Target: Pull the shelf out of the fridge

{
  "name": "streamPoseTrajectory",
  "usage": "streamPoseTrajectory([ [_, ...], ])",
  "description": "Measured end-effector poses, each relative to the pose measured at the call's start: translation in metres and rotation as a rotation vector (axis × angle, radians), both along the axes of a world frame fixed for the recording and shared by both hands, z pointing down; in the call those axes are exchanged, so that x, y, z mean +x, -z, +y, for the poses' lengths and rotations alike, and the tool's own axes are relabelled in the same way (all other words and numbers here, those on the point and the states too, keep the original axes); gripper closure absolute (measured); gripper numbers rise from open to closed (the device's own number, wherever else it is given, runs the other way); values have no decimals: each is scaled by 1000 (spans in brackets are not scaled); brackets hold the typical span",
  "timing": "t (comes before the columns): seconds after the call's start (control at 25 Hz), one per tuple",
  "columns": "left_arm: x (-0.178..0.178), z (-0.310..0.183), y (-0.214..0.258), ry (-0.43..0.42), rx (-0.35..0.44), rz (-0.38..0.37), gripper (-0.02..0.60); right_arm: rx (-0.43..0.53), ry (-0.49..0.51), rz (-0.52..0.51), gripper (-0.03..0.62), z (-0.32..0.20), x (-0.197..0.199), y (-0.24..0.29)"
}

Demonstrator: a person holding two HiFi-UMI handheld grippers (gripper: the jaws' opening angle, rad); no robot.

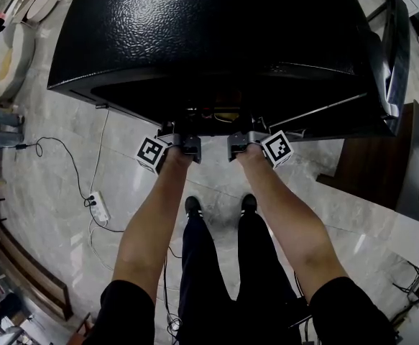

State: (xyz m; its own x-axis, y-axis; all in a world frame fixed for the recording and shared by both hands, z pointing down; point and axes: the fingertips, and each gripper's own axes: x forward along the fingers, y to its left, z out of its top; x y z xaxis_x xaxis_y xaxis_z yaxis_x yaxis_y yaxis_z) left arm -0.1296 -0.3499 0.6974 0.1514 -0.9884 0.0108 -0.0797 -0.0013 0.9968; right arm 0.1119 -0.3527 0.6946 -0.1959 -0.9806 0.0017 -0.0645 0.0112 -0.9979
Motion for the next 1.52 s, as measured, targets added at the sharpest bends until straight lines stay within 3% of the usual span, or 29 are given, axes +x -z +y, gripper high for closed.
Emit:
streamPoseTrajectory([
  [0.4,3,12,2,-20,18,33,541,12,11,0,554,11,0,1],
  [0.52,3,19,8,-38,51,7,541,13,20,2,554,17,0,1],
  [0.92,1,50,4,-38,24,-7,541,19,47,4,554,51,-1,1],
  [1.52,5,92,14,-24,47,10,543,29,87,15,554,90,2,5],
])
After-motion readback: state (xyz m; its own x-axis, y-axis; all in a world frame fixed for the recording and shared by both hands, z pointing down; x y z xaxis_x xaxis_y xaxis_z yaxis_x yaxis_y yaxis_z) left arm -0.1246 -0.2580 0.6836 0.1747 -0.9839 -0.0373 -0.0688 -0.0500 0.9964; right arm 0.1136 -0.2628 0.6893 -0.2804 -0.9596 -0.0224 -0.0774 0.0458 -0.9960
